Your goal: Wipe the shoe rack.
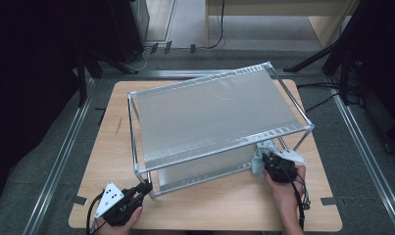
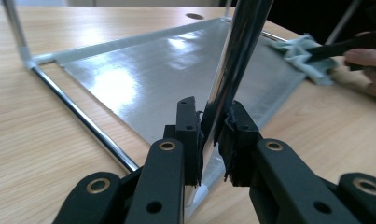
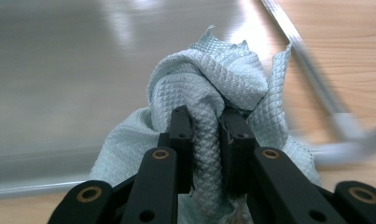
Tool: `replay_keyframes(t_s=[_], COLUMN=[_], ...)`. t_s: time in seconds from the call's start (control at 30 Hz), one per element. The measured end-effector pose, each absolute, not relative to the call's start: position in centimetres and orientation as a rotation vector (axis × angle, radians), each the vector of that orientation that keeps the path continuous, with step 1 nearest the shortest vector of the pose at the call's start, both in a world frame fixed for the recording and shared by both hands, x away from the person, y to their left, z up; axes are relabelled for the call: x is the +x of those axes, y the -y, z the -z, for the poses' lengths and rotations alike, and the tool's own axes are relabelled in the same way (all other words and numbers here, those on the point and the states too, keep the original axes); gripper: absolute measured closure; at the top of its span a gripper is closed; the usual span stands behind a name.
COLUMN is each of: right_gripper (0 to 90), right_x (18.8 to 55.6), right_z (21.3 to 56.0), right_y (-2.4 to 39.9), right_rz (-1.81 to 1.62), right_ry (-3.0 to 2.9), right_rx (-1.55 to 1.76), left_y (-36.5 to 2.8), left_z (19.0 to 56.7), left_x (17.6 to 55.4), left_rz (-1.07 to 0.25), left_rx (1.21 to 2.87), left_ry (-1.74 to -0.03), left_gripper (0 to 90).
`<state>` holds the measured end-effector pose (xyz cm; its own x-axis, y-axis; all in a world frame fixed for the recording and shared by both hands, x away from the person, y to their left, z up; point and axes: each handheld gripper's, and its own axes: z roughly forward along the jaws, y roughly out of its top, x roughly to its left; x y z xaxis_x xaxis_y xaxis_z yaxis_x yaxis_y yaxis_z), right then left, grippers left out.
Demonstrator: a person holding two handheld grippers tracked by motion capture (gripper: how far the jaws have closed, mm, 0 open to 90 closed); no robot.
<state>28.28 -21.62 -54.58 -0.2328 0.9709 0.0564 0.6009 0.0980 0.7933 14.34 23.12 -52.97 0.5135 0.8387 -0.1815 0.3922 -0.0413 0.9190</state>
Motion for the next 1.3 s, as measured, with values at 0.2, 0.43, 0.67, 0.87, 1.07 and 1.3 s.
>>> replay_keyframes(t_s=[0.2,0.43,0.67,0.87,1.07,1.3], right_gripper=[76.6,76.4,76.3,76.6,76.6,76.0], right_x=[26.5,23.7,20.7,21.8,24.8,27.3], right_z=[54.9,55.3,55.7,55.4,55.0,54.3], right_y=[16.1,9.3,4.1,5.6,11.7,20.1], right_rz=[-1.032,-1.119,-1.198,-1.134,-1.056,-0.95], right_ry=[-2.012,-2.18,-2.334,-2.307,-2.169,-1.97], right_rx=[1.413,1.25,1.036,1.048,1.232,1.434], left_y=[-22.1,-19.2,-17.1,-17.6,-19.2,-21.4], left_z=[53.0,53.1,53.3,53.2,53.3,53.3], left_x=[14.3,14.2,14.2,14.3,14.7,15.3], left_rz=[-0.482,-0.397,-0.372,-0.396,-0.426,-0.474], left_rx=[1.663,1.678,1.695,1.698,1.681,1.662], left_ry=[-1.035,-0.955,-0.905,-0.913,-0.95,-1.008], left_gripper=[78.6,78.1,78.1,78.5,78.6,78.7])
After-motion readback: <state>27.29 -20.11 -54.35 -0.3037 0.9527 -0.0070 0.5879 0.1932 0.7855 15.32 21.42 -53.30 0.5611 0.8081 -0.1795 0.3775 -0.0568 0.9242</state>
